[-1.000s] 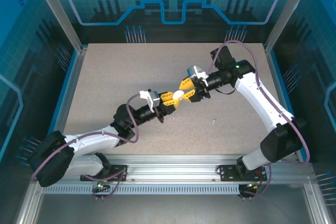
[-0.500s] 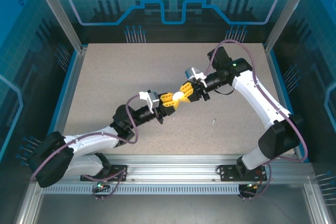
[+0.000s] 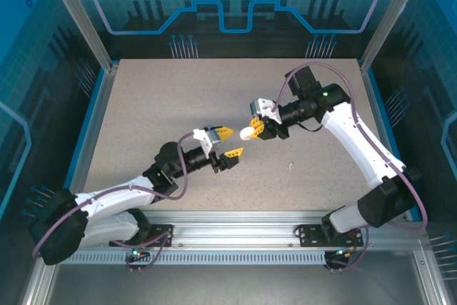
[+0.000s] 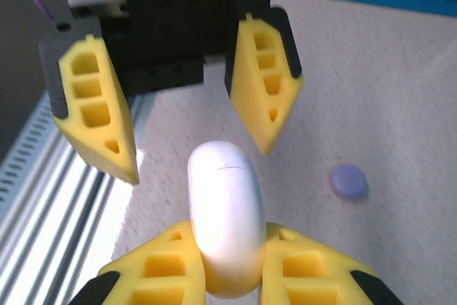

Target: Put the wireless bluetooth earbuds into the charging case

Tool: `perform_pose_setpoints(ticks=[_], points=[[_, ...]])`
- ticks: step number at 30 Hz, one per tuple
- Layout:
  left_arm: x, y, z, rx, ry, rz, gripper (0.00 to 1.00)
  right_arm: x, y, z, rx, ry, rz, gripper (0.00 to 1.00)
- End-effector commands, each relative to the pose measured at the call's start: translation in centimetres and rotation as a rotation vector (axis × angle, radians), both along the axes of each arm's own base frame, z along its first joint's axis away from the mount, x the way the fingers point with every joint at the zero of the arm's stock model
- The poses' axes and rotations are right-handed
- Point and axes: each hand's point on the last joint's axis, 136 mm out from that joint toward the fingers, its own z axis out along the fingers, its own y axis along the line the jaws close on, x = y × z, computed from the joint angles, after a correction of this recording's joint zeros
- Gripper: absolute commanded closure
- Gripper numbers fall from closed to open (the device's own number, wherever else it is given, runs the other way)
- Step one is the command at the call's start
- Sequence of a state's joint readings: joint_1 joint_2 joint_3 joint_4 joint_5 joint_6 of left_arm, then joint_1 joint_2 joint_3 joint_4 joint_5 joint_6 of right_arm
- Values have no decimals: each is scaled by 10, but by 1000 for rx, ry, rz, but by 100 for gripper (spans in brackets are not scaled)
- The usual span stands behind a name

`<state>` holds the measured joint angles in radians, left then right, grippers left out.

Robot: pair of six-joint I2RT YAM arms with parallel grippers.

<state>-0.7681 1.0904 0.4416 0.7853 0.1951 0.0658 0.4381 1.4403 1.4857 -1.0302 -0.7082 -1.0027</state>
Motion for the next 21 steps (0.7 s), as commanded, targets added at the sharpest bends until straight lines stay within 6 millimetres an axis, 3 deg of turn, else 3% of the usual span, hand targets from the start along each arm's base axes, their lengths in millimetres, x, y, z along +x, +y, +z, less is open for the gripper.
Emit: perform_pose_setpoints(ticks=[1, 6, 12, 21], points=[[-1, 3, -15, 165, -10, 7, 35, 4, -16, -21, -200, -101, -80, 89], [-5, 5, -27, 281, -9, -20, 33, 0, -21, -32, -325, -178, -82, 90], [-4, 1, -29, 289, -3, -32, 35, -9, -14, -34, -384, -248, -47, 89], [-2, -7, -18, 223, -25, -47, 44, -28, 5, -34, -352, -254, 36, 88]])
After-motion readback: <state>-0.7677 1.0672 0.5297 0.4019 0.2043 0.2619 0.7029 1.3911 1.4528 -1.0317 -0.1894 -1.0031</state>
